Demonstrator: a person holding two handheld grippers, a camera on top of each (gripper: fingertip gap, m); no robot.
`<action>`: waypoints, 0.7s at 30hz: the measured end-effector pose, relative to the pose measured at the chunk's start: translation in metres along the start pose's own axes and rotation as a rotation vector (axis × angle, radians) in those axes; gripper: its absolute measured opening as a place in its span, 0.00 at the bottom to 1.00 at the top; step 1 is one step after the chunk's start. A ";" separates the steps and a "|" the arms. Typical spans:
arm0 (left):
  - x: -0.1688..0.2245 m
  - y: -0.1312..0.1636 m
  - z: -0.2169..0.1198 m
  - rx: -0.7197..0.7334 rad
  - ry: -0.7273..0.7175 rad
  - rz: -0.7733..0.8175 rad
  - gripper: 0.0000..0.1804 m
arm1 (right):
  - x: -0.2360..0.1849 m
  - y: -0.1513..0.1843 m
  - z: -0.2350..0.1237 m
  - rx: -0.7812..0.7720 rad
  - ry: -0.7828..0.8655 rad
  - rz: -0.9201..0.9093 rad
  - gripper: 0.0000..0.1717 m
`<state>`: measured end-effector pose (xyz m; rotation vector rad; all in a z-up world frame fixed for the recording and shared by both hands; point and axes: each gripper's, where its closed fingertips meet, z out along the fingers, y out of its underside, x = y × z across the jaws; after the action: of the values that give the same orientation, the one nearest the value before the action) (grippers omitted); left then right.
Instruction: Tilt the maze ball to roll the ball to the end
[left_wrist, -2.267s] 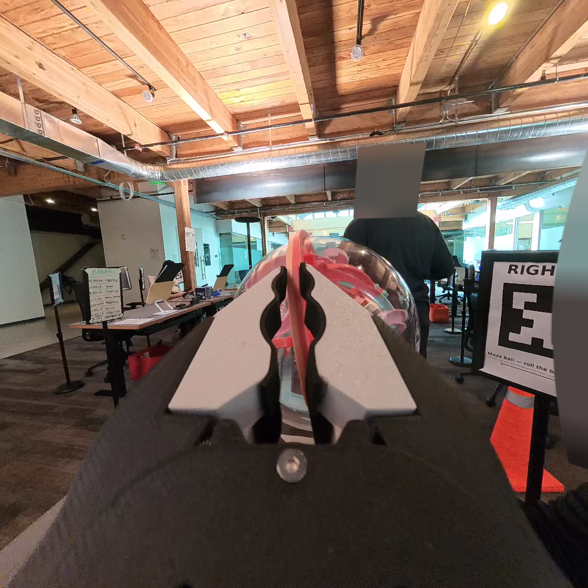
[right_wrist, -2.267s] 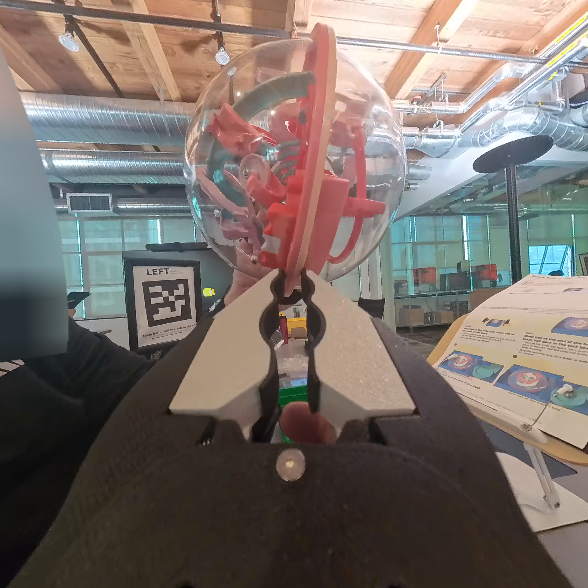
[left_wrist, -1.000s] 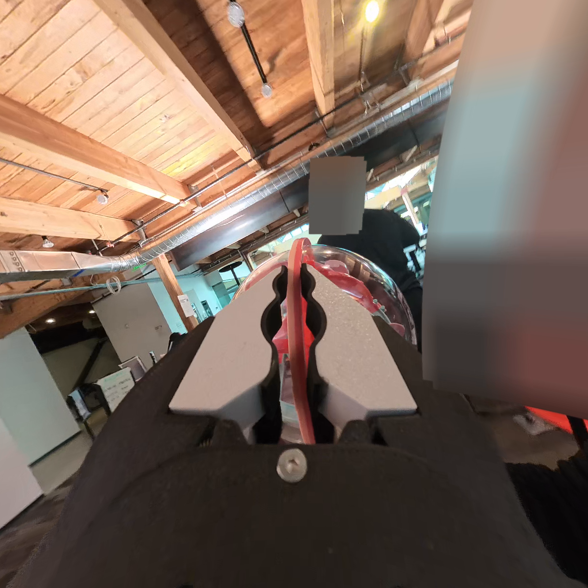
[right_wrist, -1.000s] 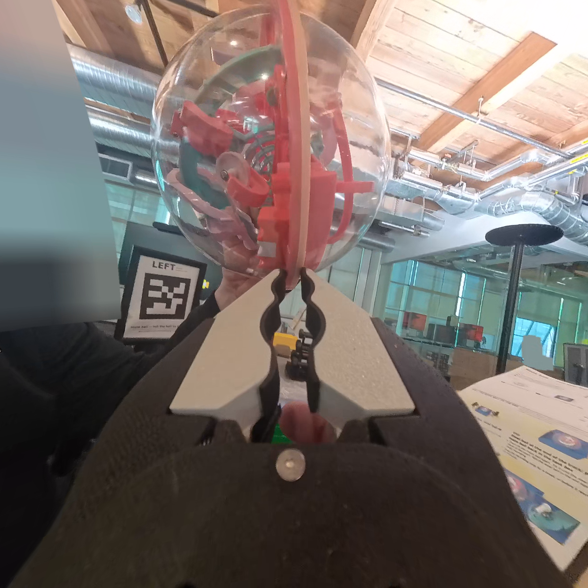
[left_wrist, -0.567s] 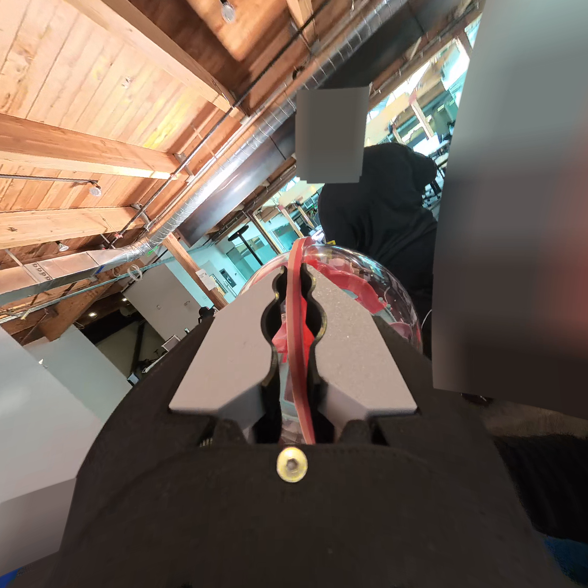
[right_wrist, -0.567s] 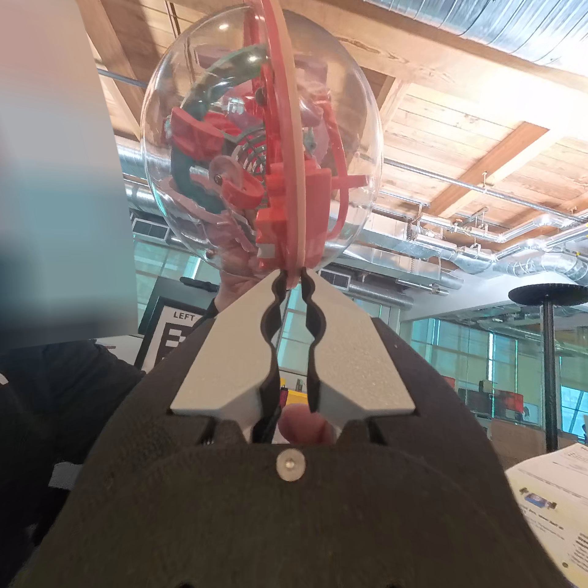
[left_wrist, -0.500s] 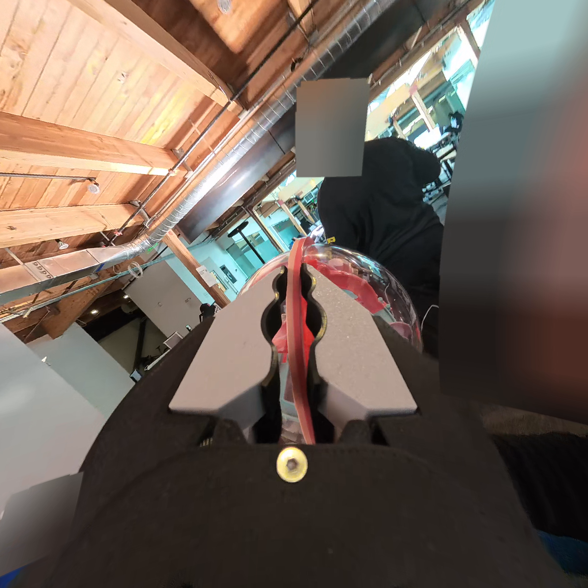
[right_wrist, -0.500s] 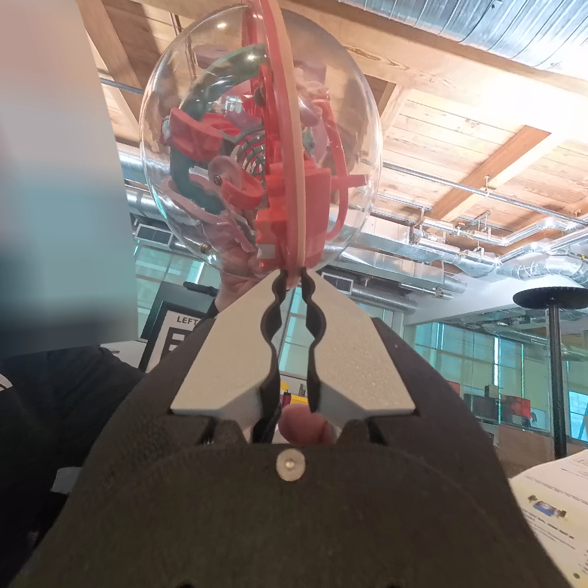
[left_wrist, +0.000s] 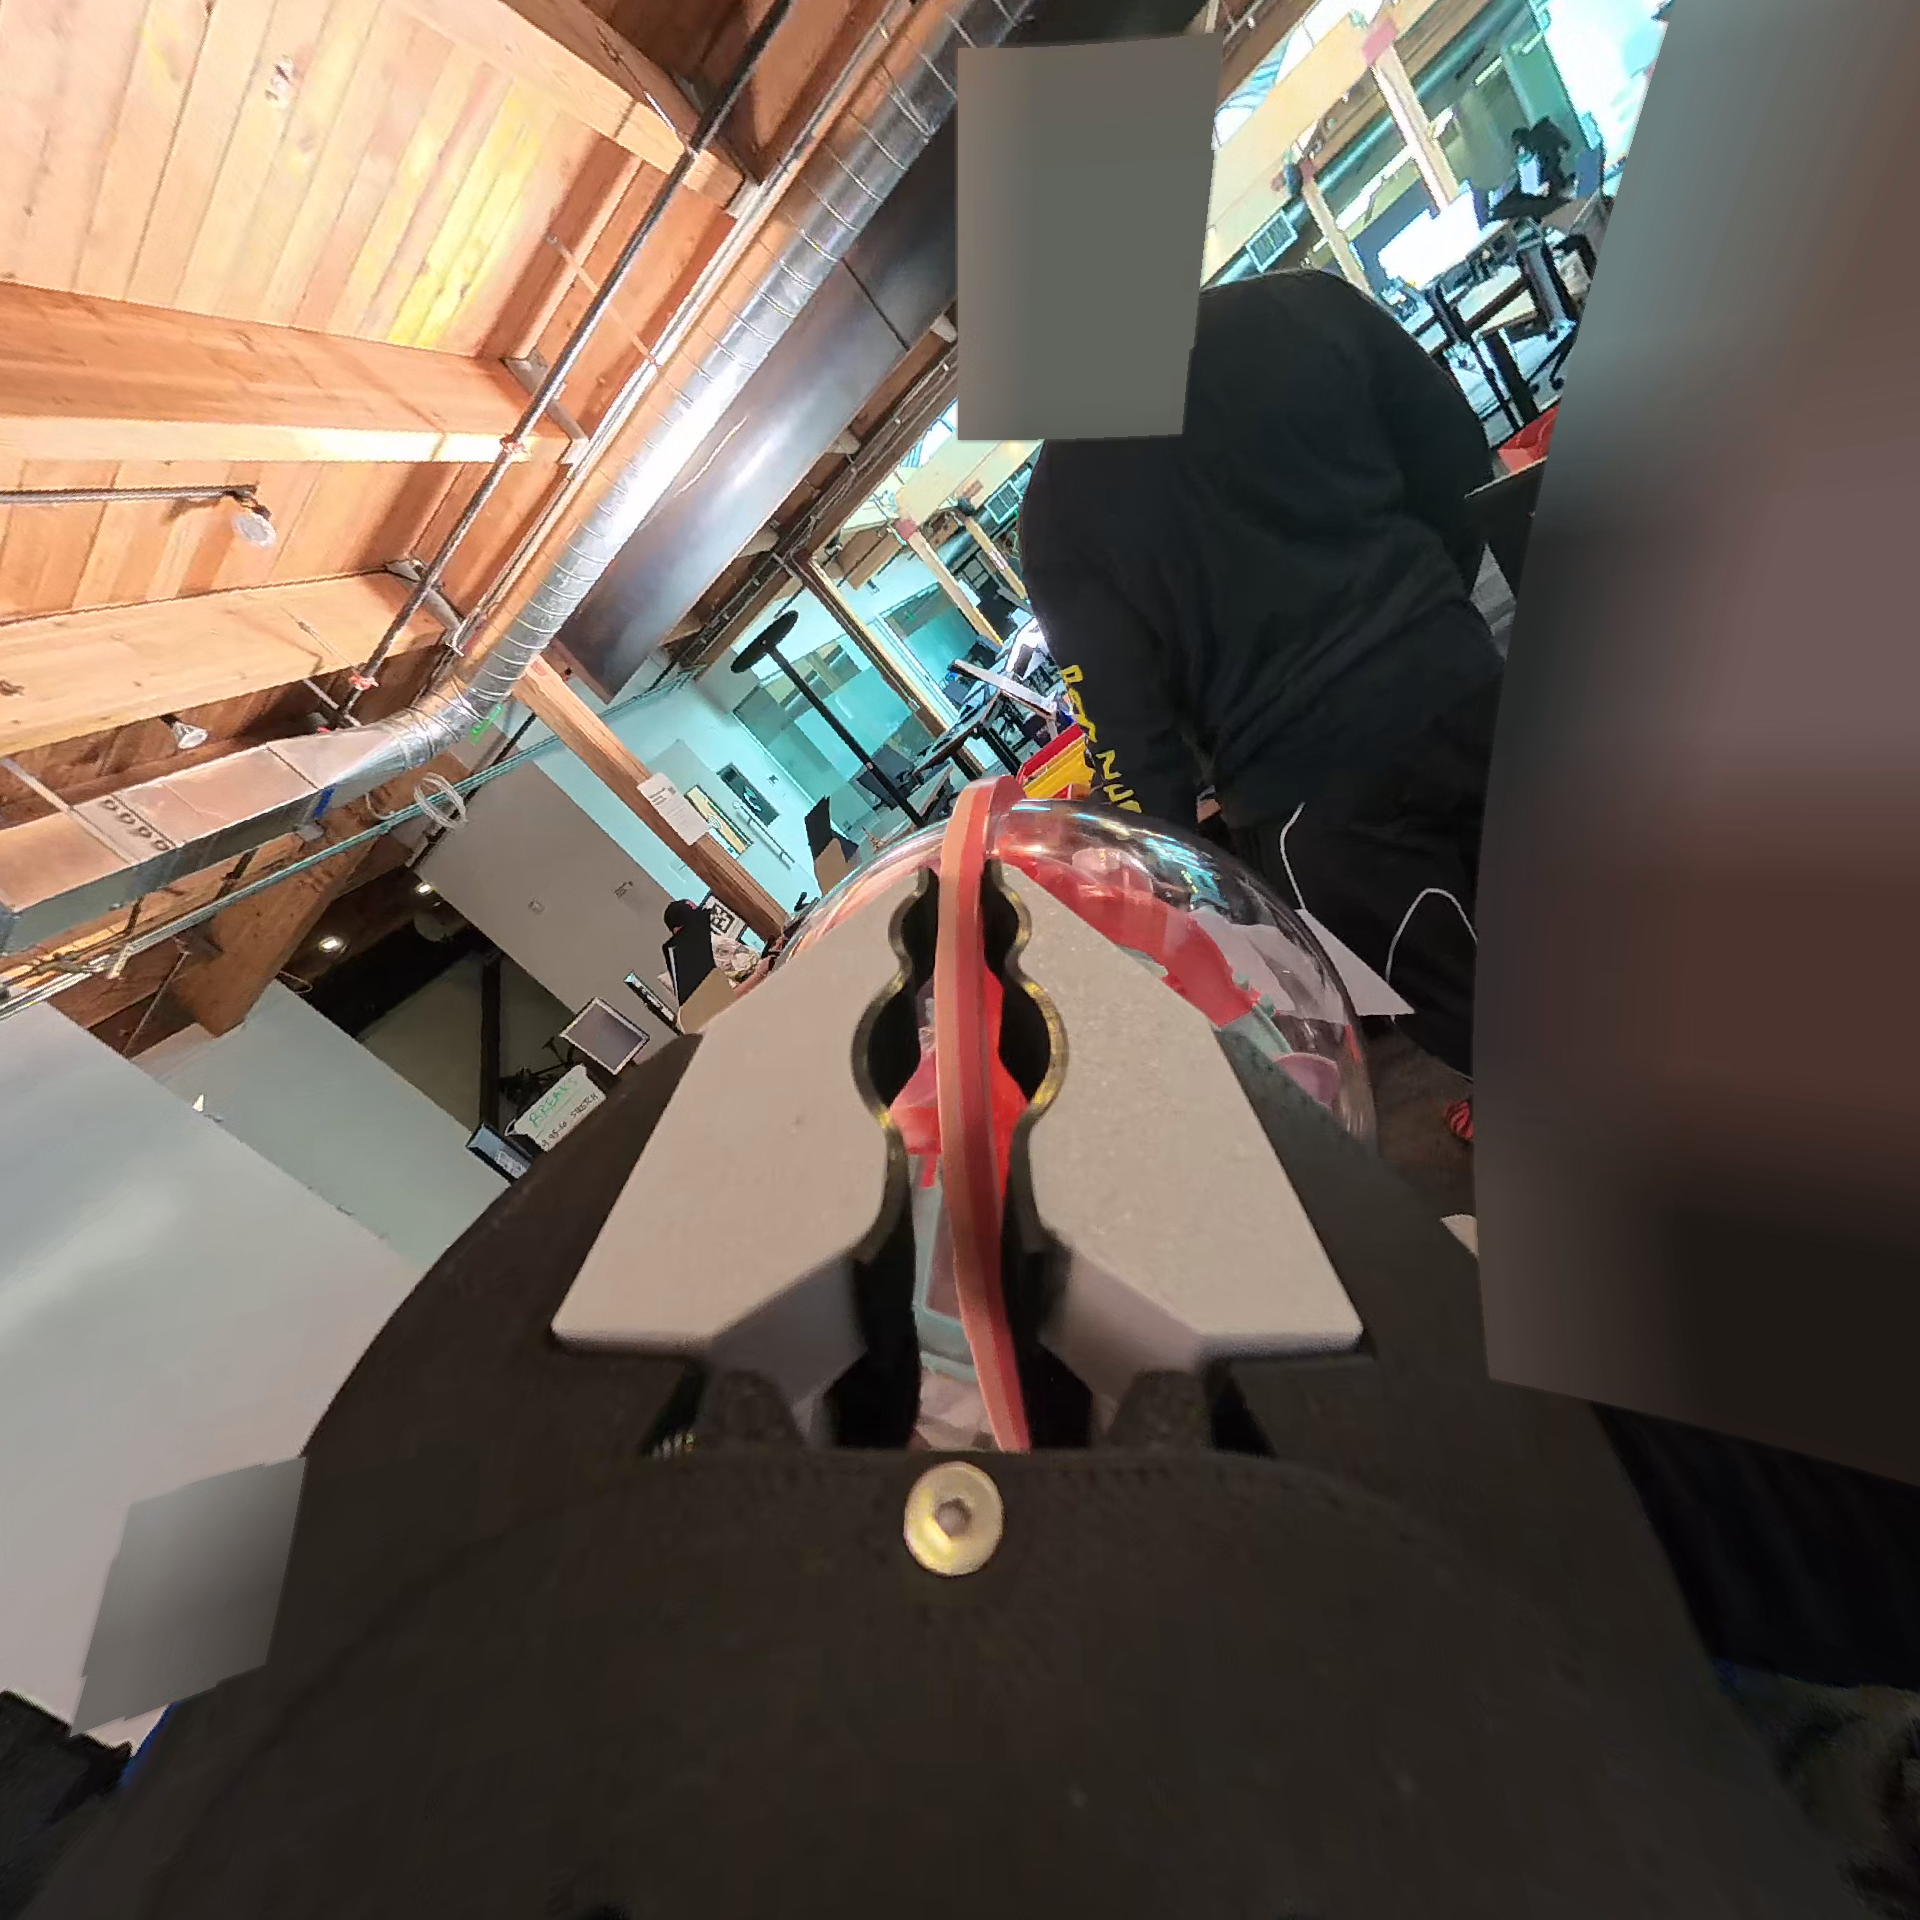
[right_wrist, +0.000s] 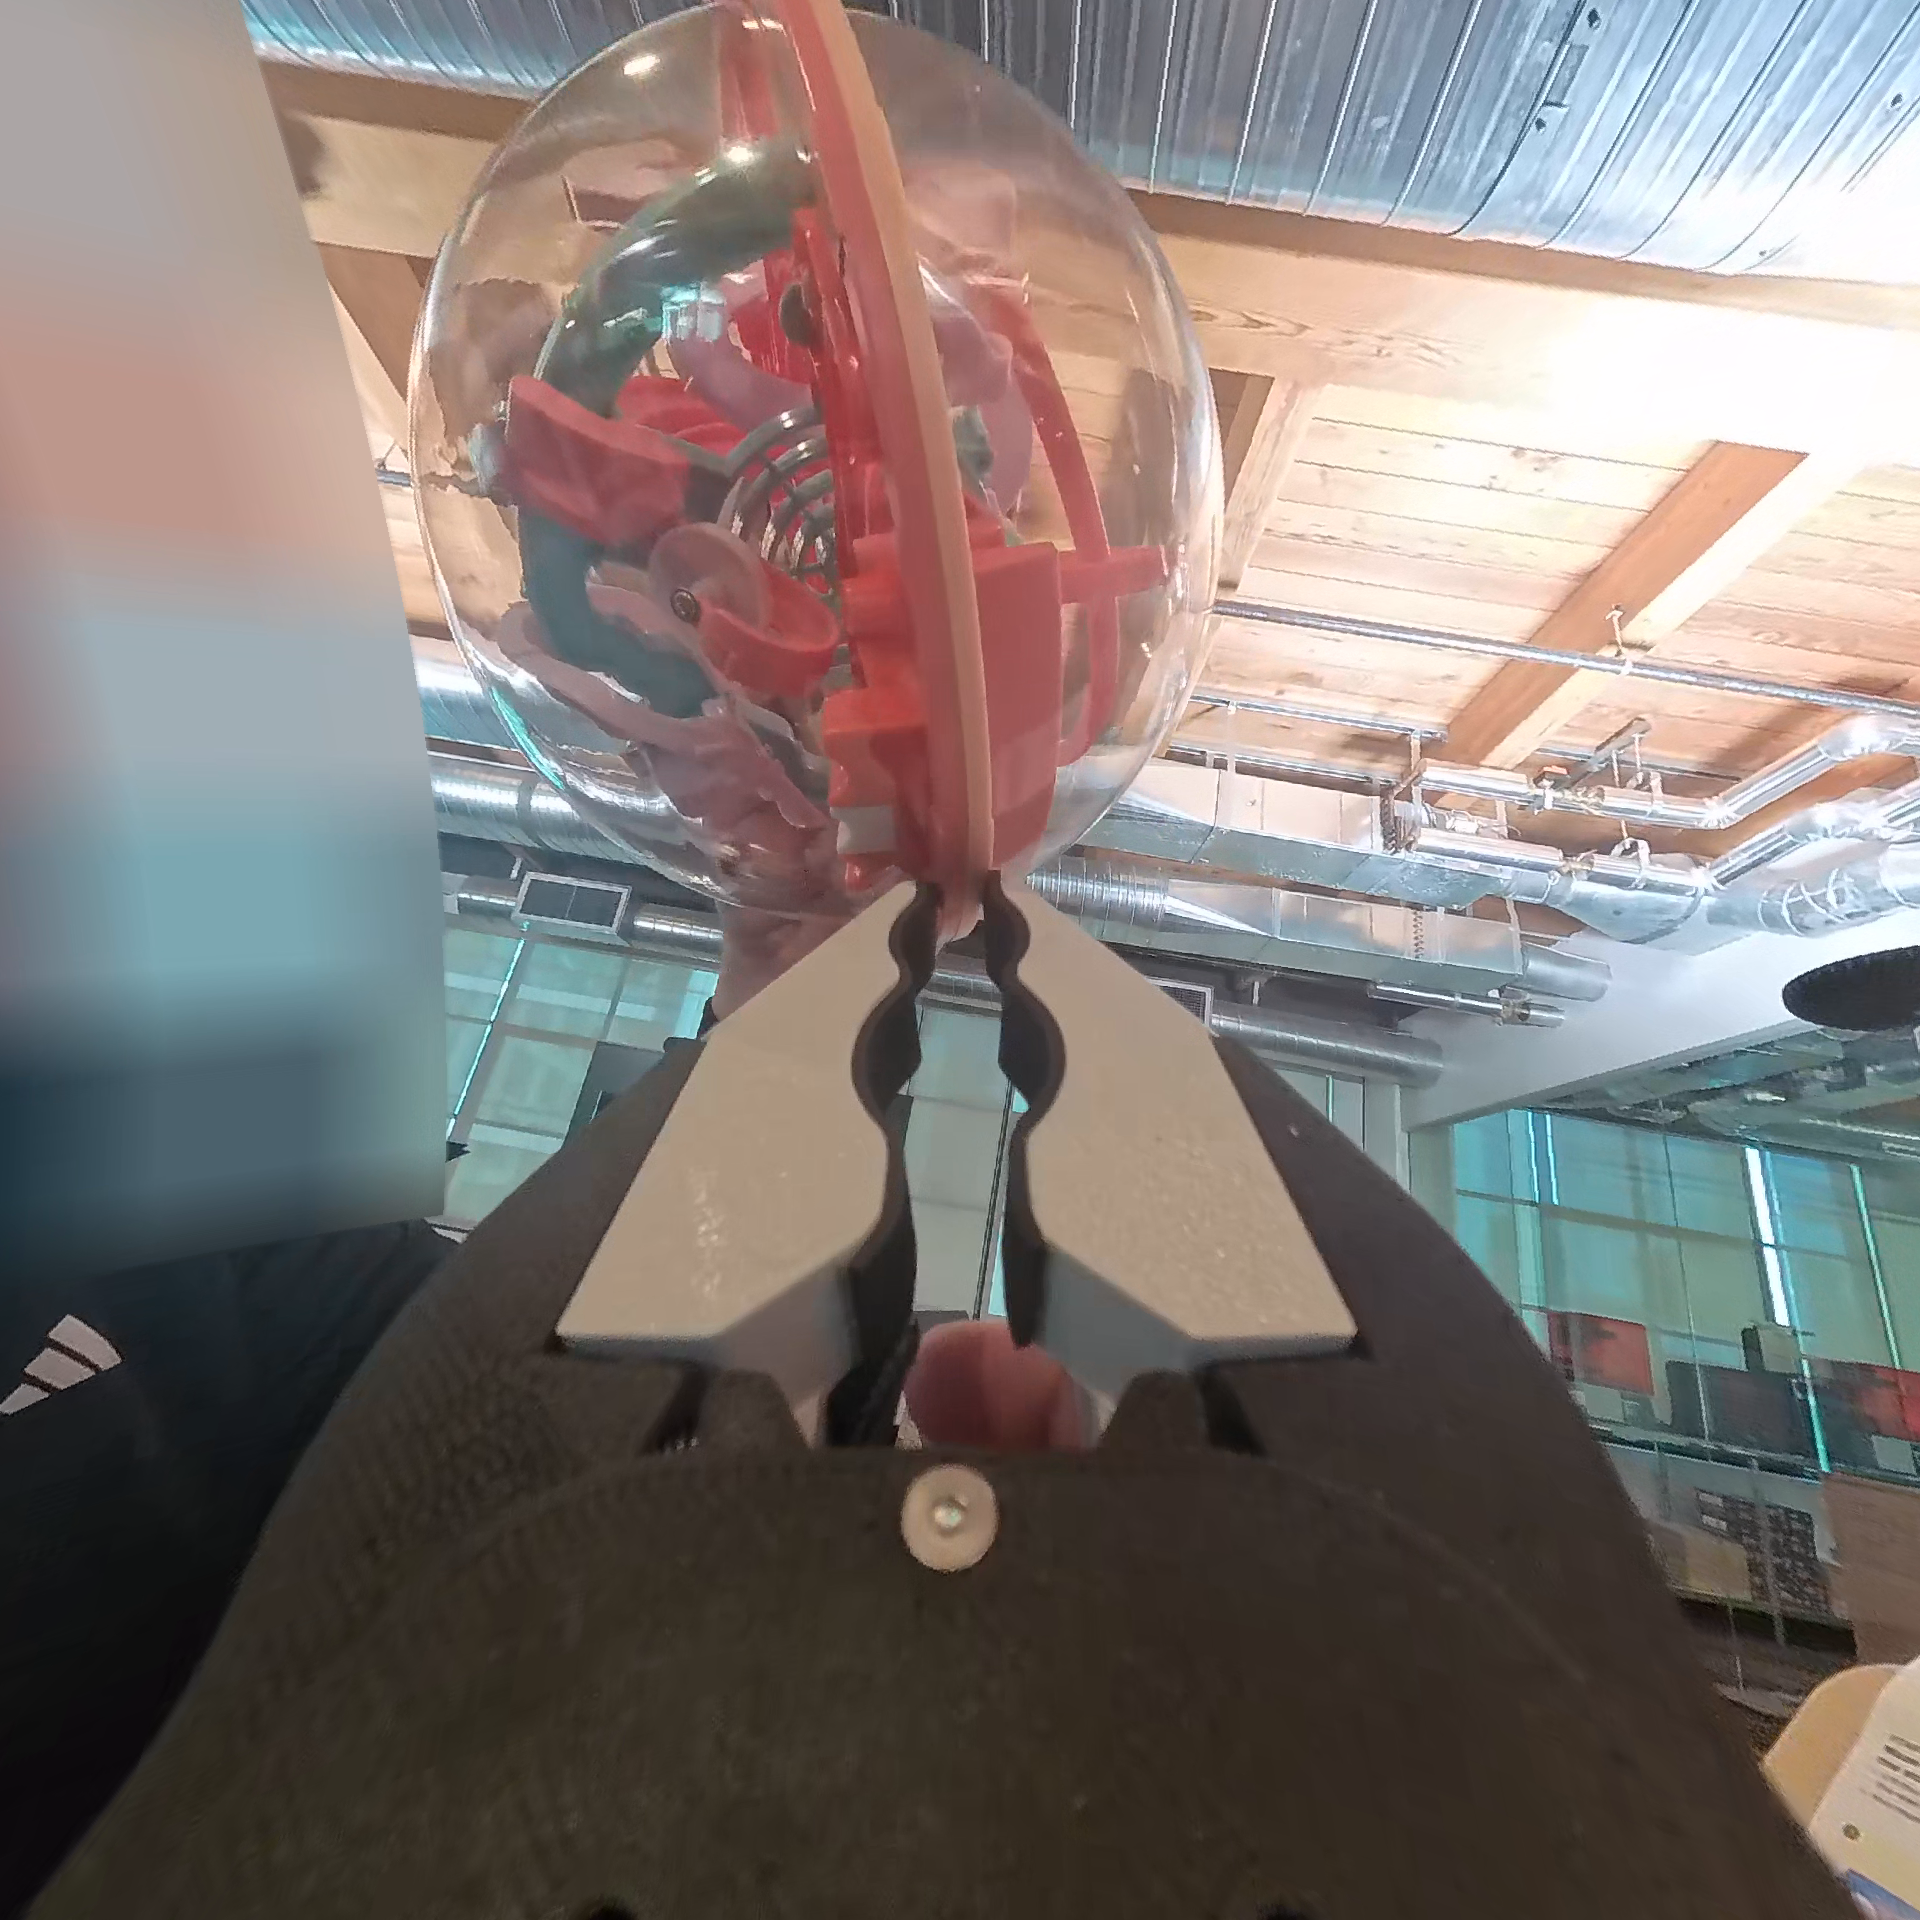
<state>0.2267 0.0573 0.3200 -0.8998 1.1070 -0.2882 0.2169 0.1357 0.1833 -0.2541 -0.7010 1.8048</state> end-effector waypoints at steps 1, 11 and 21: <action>0.000 0.000 -0.001 -0.002 -0.002 0.000 0.04 | 0.000 0.000 0.000 0.001 0.000 0.000 0.04; 0.004 -0.001 0.004 -0.039 -0.009 -0.007 0.04 | -0.007 0.002 -0.001 0.040 0.015 0.058 0.03; 0.007 -0.002 0.006 -0.095 -0.023 0.004 0.04 | -0.011 0.008 0.000 0.076 0.012 0.114 0.04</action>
<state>0.2349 0.0546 0.3181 -0.9827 1.1089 -0.2230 0.2145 0.1239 0.1767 -0.2589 -0.6187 1.9323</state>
